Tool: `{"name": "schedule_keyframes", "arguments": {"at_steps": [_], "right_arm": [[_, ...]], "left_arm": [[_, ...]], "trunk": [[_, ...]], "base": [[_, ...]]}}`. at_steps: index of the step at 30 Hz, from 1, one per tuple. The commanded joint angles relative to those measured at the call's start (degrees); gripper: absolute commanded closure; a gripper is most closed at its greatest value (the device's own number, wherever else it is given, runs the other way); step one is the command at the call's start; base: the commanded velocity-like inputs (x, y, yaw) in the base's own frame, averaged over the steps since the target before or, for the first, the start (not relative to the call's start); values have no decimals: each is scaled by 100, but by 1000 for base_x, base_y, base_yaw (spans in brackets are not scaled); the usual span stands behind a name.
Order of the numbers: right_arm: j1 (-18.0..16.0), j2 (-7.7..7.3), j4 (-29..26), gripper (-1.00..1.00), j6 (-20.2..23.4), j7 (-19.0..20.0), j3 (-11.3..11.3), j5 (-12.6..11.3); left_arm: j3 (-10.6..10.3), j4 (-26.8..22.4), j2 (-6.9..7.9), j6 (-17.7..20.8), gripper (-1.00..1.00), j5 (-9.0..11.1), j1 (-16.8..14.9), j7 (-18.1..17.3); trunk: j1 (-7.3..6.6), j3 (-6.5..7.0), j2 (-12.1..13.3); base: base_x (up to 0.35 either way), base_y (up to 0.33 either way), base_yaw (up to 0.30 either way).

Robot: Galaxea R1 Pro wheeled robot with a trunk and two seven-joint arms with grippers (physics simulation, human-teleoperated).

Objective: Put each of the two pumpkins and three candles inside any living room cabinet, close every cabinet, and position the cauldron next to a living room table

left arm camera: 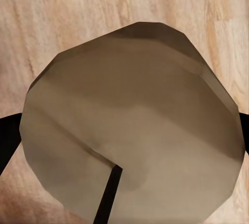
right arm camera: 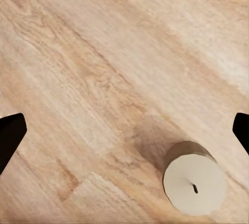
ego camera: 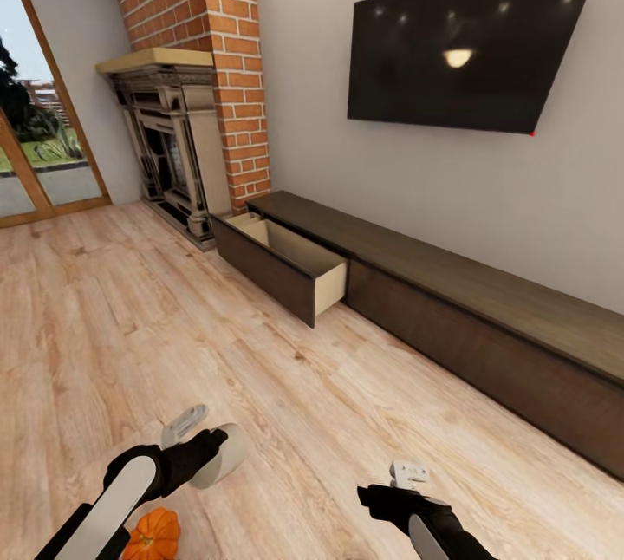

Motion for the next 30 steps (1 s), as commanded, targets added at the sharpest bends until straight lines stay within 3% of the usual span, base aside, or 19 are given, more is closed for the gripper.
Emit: {"name": "schedule_keyframes", "arguments": {"at_steps": [1, 10, 15, 18, 30], "right_arm": [[-6, -5, 49, -100, -4, -57, 25, -66], [-3, 10, 1147, -100, -104, -74, -13, -111], [-5, 10, 1295, -100, -208, -73, -26, -120], [-4, 10, 1306, -100, -407, -72, -25, -116], [-5, 2, 1319, -100, -624, -71, -29, -118]], "left_arm": [[-7, -10, 4, 19, 100, 21, -4, 31], [1, -22, 4, 28, 100, 80, -3, 32], [-5, -47, 40, 75, 100, 606, -3, 50], [5, -68, 59, 228, 100, 751, -4, 56], [4, -92, 32, 330, 100, 815, -3, 58]], "trunk": [[22, -24, -44], [219, -185, -405], [329, -275, -606], [395, -329, -726], [658, -544, -1207]], "base": [[0, 0, 0], [0, 0, 0], [0, 0, 0], [0, 0, 0], [0, 0, 0]]}}
